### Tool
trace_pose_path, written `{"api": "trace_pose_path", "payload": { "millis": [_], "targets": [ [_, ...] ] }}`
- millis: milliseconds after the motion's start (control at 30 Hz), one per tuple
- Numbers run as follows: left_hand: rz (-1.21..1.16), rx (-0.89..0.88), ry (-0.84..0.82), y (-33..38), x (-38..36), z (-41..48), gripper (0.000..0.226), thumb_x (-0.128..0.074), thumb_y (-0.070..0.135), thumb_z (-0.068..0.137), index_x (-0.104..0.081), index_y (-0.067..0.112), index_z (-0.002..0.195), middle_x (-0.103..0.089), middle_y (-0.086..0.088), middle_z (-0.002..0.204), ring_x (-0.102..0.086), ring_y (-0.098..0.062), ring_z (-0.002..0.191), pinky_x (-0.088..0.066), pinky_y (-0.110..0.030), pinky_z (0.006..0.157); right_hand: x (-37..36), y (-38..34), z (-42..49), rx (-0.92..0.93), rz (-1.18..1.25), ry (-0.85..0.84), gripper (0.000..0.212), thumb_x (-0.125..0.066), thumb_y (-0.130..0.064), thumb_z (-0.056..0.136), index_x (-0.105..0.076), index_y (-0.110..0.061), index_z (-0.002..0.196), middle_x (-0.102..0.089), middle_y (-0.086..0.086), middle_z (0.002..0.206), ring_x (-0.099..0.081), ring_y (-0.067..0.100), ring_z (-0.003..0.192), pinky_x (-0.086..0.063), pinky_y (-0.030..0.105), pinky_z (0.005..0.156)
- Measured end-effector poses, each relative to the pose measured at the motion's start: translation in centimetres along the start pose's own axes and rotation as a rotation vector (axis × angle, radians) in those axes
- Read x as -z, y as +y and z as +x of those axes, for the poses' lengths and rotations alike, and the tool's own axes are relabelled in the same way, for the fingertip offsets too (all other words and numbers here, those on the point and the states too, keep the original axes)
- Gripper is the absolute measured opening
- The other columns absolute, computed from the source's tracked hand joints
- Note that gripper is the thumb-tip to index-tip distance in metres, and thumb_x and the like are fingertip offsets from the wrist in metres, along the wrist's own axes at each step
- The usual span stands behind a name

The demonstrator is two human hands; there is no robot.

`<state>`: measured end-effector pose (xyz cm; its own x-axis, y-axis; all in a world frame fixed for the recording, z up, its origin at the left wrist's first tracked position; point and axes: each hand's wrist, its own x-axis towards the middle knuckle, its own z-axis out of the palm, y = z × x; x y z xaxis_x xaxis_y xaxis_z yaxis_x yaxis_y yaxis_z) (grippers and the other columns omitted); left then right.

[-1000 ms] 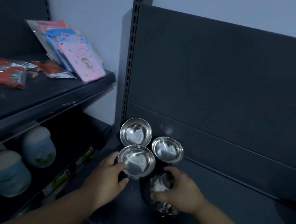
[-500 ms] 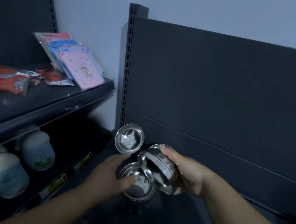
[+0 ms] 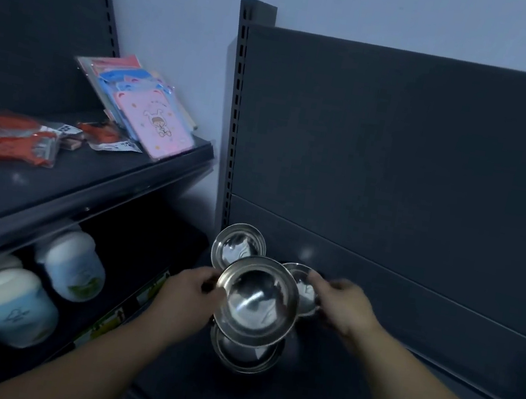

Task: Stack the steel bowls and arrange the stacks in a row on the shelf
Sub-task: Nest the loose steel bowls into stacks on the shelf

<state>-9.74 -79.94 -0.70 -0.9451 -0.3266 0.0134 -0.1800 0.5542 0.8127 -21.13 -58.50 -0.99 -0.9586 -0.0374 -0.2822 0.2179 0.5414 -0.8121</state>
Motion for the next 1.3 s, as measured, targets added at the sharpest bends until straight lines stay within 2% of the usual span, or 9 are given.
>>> {"api": "trace_pose_path", "payload": {
  "millis": [100,200,400,700,833,967,1100,1200,1300],
  "targets": [
    [0.004,0.064,-0.019,-0.4,-0.4,0.0,0.009,-0.066,0.026,0.085,-0.065,0.035,0.089,-0.069,0.013,0.071,-0.058,0.006,0.05,-0.042,-0.011,0.052,-0.2,3.1,2.2,-0.07,-0.217,0.086,0.057,-0.063,-0.061,0.077,-0.065,-0.006,0.091,-0.07,0.012,0.083,-0.068,0.027,0.071,-0.058,0.035,0.062],
    [0.052,0.115,-0.039,-0.6,-0.4,0.0,0.004,-0.067,0.029,0.084,-0.065,0.031,0.087,-0.068,0.012,0.072,-0.06,0.004,0.049,-0.042,-0.007,0.047,-1.2,5.0,3.9,-0.185,-0.093,0.012,0.066,-0.066,-0.058,0.075,-0.06,-0.003,0.11,-0.07,0.017,0.094,-0.07,0.028,0.071,-0.055,0.03,0.046],
    [0.087,0.194,-0.116,-0.5,-0.7,-0.1,0.004,-0.065,0.027,0.085,-0.062,0.027,0.082,-0.065,0.008,0.067,-0.059,0.004,0.042,-0.042,-0.009,0.04,-2.3,4.8,3.4,-0.225,0.303,-0.068,0.011,-0.061,-0.008,0.086,-0.061,0.001,0.093,-0.07,0.022,0.077,-0.065,0.027,0.059,-0.058,0.035,0.06],
    [0.02,0.226,-0.164,-1.1,-1.2,0.2,0.013,-0.063,0.034,0.088,-0.065,0.022,0.093,-0.067,0.007,0.076,-0.062,0.0,0.048,-0.046,-0.013,0.043,1.2,2.2,0.2,-0.086,0.405,0.003,0.018,-0.055,-0.019,0.092,-0.06,-0.003,0.097,-0.067,0.018,0.073,-0.063,0.026,0.059,-0.053,0.032,0.055],
    [-0.159,0.361,-0.136,-1.7,-0.5,0.9,0.038,-0.053,0.053,0.09,-0.068,0.018,0.087,-0.073,-0.01,0.081,-0.071,-0.023,0.063,-0.058,-0.033,0.054,0.9,-0.2,-1.8,-0.014,0.286,-0.111,0.023,-0.057,-0.026,0.09,-0.066,-0.005,0.092,-0.065,0.01,0.062,-0.06,0.021,0.053,-0.053,0.029,0.051],
    [-0.276,0.414,0.001,-3.8,-0.4,3.4,0.029,-0.056,0.041,0.093,-0.066,0.016,0.104,-0.069,-0.009,0.103,-0.066,-0.026,0.083,-0.054,-0.029,0.061,-0.8,-0.6,-3.2,0.05,0.113,-0.2,0.02,-0.057,-0.022,0.089,-0.068,-0.007,0.082,-0.064,0.006,0.055,-0.06,0.017,0.048,-0.055,0.028,0.05],
    [-0.042,0.317,0.016,-5.6,-1.0,6.6,0.052,-0.062,0.036,0.089,-0.052,0.01,0.134,-0.062,-0.01,0.128,-0.06,-0.027,0.114,-0.047,-0.036,0.099,-1.9,0.1,-3.5,0.074,0.049,-0.182,0.021,-0.062,-0.027,0.086,-0.069,-0.008,0.084,-0.062,0.004,0.055,-0.057,0.017,0.049,-0.052,0.028,0.05],
    [0.163,0.262,0.01,-6.1,-1.6,8.4,0.059,-0.061,0.038,0.089,-0.046,0.008,0.138,-0.058,-0.012,0.133,-0.055,-0.028,0.122,-0.042,-0.031,0.101,-2.4,0.9,-3.2,0.069,0.044,-0.13,0.021,-0.066,-0.035,0.083,-0.07,-0.014,0.082,-0.064,0.0,0.058,-0.057,0.016,0.05,-0.05,0.028,0.052],
    [0.197,0.26,-0.005,-6.7,-2.1,10.0,0.064,-0.059,0.04,0.089,-0.044,0.003,0.139,-0.056,-0.017,0.136,-0.051,-0.032,0.127,-0.039,-0.032,0.104,-2.7,1.8,-2.8,0.099,-0.024,-0.062,0.029,-0.067,-0.051,0.079,-0.071,-0.023,0.087,-0.072,-0.008,0.075,-0.065,0.01,0.07,-0.052,0.027,0.068]
  ]
}}
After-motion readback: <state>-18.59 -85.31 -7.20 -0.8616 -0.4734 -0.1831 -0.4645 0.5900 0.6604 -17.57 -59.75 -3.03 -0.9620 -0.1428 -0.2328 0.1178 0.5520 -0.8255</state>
